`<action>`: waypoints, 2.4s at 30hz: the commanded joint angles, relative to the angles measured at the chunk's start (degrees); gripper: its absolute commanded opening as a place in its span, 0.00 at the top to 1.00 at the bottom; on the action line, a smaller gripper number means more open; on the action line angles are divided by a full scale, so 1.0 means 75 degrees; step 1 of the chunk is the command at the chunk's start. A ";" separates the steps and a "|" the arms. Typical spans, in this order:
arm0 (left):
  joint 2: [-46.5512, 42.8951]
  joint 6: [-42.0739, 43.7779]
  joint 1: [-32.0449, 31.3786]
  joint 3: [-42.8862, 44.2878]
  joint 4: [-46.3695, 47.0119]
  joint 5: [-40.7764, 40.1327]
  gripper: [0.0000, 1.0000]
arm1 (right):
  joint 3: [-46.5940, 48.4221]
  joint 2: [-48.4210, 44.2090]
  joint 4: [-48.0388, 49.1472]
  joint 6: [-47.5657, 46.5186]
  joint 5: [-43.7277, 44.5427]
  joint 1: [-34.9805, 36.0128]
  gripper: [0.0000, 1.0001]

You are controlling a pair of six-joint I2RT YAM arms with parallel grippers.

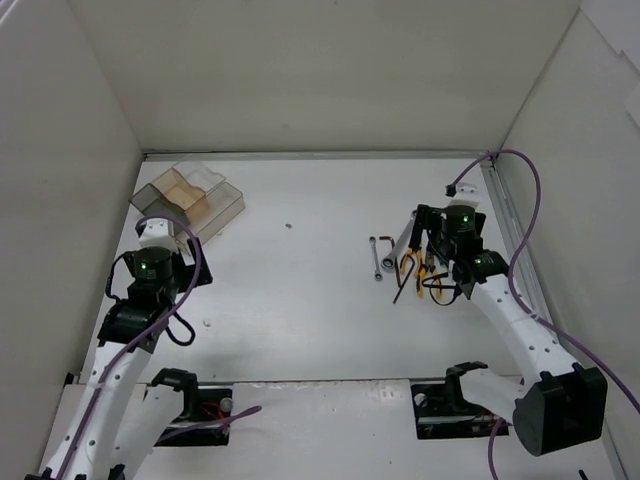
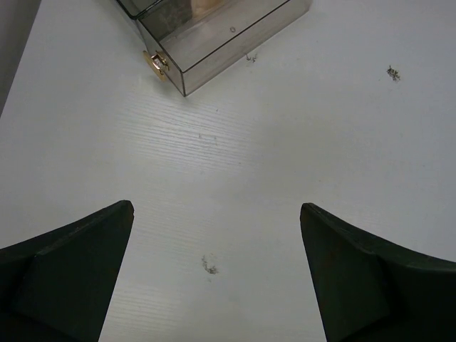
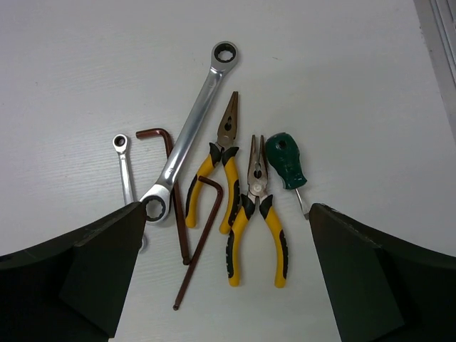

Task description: Sort the tools into containers

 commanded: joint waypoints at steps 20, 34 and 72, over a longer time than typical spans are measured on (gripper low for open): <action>-0.0246 0.0330 -0.0014 0.0194 0.0557 0.0536 0.00 | 0.0919 0.2590 0.0496 -0.2804 -0.0499 -0.1263 0.38; -0.0492 0.0377 -0.0014 0.0170 0.0534 0.0466 0.00 | 0.0884 0.3938 0.0660 -0.3309 -0.1261 -0.1802 0.48; 0.0175 -0.1123 -0.0014 0.0909 0.1436 0.2739 0.02 | 0.3391 0.2651 0.0414 -0.3180 -0.2808 -0.0128 1.00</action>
